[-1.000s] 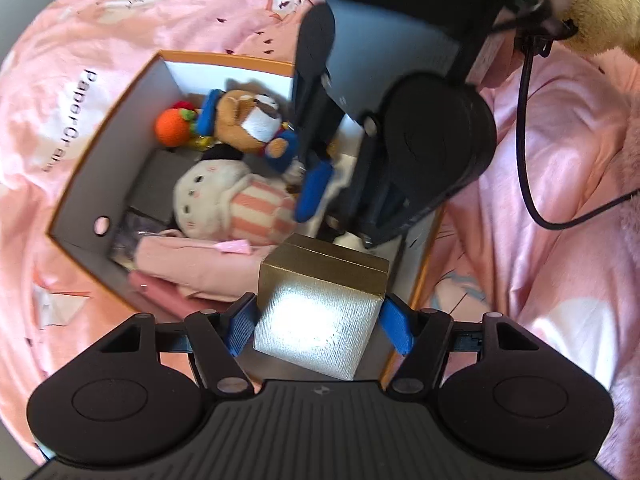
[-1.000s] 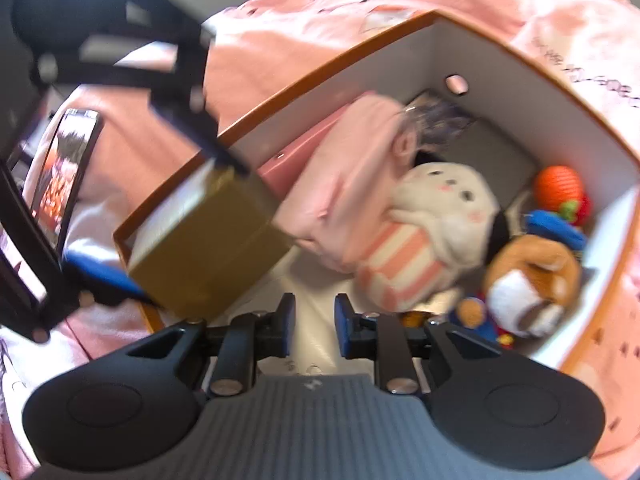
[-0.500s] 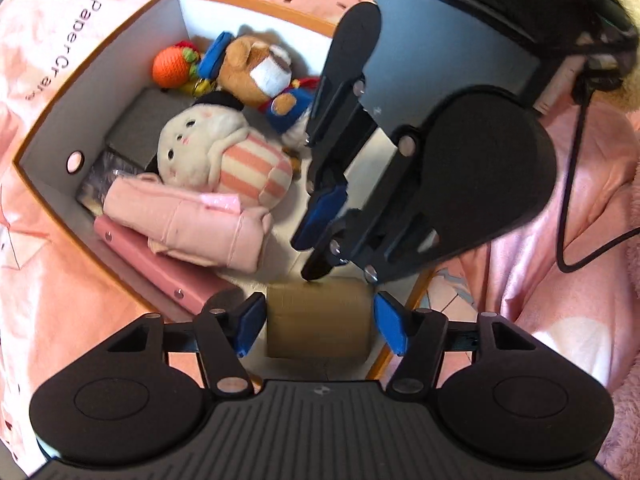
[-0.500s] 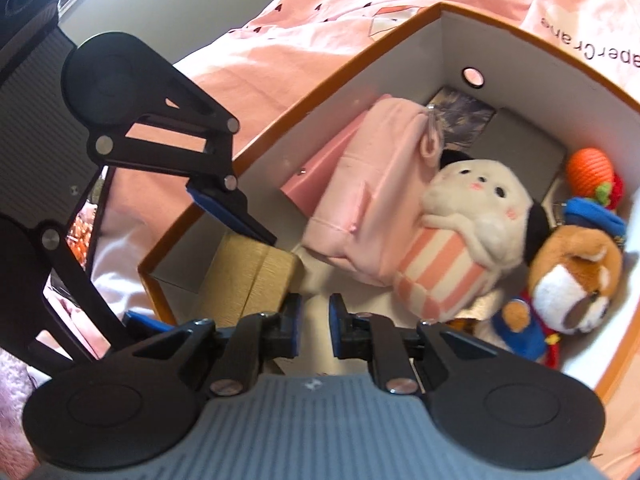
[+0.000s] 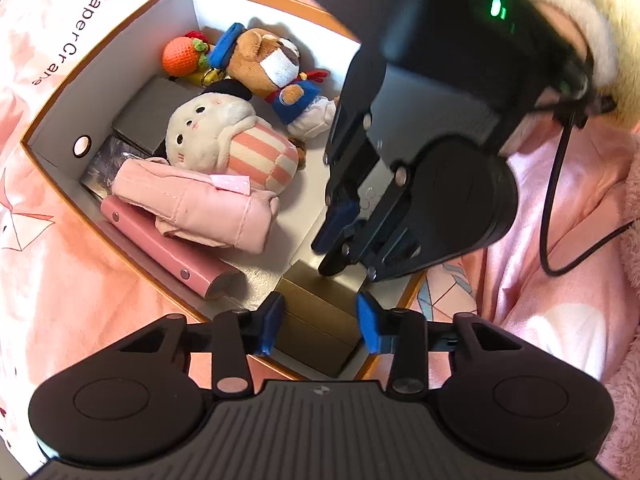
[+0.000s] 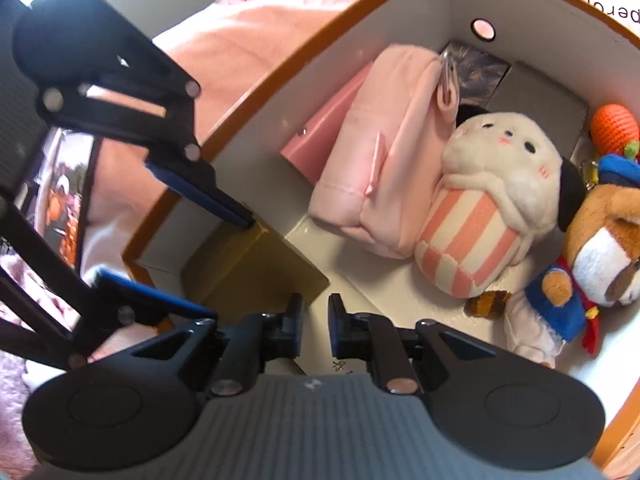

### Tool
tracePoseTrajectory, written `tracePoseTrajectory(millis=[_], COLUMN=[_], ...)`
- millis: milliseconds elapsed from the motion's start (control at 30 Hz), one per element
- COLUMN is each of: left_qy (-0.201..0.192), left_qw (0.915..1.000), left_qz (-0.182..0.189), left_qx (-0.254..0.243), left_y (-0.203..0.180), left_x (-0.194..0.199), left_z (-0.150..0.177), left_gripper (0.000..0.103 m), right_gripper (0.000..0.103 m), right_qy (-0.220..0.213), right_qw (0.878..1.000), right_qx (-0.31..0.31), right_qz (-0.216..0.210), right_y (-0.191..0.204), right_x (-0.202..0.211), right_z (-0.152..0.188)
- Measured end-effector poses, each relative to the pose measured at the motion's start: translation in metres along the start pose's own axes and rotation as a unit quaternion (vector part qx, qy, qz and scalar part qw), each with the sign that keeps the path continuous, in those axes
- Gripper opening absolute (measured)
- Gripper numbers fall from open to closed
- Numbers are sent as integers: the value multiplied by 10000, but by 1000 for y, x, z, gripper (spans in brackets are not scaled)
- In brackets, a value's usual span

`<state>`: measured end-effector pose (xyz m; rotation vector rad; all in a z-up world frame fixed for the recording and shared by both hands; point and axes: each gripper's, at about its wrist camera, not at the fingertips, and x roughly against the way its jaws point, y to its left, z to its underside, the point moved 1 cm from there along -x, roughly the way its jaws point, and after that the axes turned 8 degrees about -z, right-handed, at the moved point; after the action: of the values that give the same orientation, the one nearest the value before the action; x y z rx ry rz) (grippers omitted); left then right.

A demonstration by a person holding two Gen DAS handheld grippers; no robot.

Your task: Organize objects

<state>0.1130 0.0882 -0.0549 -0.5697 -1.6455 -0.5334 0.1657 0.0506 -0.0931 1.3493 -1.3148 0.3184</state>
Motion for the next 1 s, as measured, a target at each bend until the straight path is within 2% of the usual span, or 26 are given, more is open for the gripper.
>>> tracePoseTrajectory(millis=[67,100,133,267,433,633,767,833,900,933,1000], left_qy=[-47,-3,73,230,69,-125,-473,-775,-1119,-1261,-1558], left_qw=[10000,10000,9999,9996,9999,9998,9974,9936,9877,9844,9763], left_qz=[42,97,149,-34,21,-120,-434,-563,-712,-806,-1017], left_qx=[31,19,0,-150,-88,-44,326,593,833,920,1104], left_y=[1,0,-1,-7,-6,-16,-21,-22,-21,-21,-22], left_x=[2,1,0,-8,-3,10,27,40,55,63,80], left_z=[-1,-1,-2,-3,-2,0,1,2,5,5,5], left_gripper=[45,36,35,34,34,35,35,36,37,37,43], right_gripper=[4,4,3,2,4,6,11,16,24,26,38], right_qy=[-37,-55,-114,-24,-28,-59,-236,-398,-618,-716,-928], right_qw=[9999,9998,9994,9997,9998,9995,9971,9945,9913,9897,9862], right_qx=[-59,-73,-110,-102,-50,62,93,89,129,148,154], right_qz=[-146,-194,-302,-231,-194,319,723,962,1157,1234,1364], right_y=[0,1,1,4,6,13,23,33,42,50,55], right_x=[-3,-4,-5,-11,-3,15,38,50,65,73,90], right_z=[-1,-1,-2,-7,-3,8,18,26,32,38,46])
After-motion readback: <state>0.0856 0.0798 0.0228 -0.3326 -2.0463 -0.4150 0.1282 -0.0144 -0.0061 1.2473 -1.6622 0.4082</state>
